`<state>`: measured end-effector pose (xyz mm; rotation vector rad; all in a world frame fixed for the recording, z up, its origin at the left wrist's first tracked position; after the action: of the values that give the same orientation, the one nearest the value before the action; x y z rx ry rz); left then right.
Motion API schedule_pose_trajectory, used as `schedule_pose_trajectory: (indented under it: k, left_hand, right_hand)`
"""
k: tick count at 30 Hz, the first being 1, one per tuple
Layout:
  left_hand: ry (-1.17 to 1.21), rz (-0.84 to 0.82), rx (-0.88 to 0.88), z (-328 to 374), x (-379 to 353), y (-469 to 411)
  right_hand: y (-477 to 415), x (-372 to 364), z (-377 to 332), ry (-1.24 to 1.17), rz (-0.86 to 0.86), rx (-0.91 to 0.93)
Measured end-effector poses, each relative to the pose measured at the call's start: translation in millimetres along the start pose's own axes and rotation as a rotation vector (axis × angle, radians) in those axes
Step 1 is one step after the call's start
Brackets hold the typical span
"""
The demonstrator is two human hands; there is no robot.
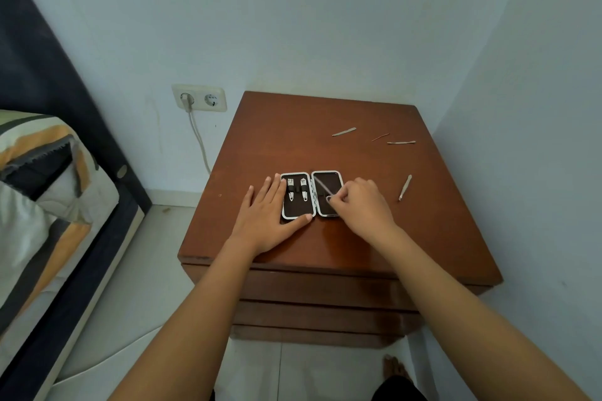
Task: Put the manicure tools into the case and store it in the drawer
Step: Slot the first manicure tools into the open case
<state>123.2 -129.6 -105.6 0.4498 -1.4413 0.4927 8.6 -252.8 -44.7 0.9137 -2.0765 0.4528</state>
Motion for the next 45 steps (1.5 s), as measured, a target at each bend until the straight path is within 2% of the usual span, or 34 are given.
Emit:
schedule_pose_trajectory:
  k: [5, 20, 23, 26, 31, 45]
  left_hand:
    - [0.034, -0.016, 0.025, 10, 1, 18]
    - [0.071, -0.082, -0.075, 13, 6, 48]
    - [0.075, -0.087, -0.089, 13, 5, 48]
    - [0.074, -0.074, -0.099, 12, 3, 47]
    - [0.049, -0.016, -0.104, 11, 0, 49]
    - [0.028, 0.045, -0.073, 10, 0, 48]
  right_hand:
    - [23, -19, -6, 0.02, -0.048, -0.018]
    - [47, -23, -14, 0.149, 0.037, -0.013]
    - [49, -26, -17, 0.117, 0.068, 0.041]
    - [52, -28, -23, 0.06, 0.088, 0.185]
    - [61, -36, -25, 0.101, 0.057, 0.39]
    - [58, -39, -11, 0.024, 0.012, 0.421]
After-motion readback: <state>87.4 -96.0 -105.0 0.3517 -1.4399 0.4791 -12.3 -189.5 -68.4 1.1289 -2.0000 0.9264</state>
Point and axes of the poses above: each hand's wrist, its own y-axis away from the middle knuckle, its own x-axis out of the back of the hand, z = x × y, the point moved 7 cm from there along -y, towards the middle knuckle, and after that the axes turned 14 degrees about -y, right-handed, at the moved point
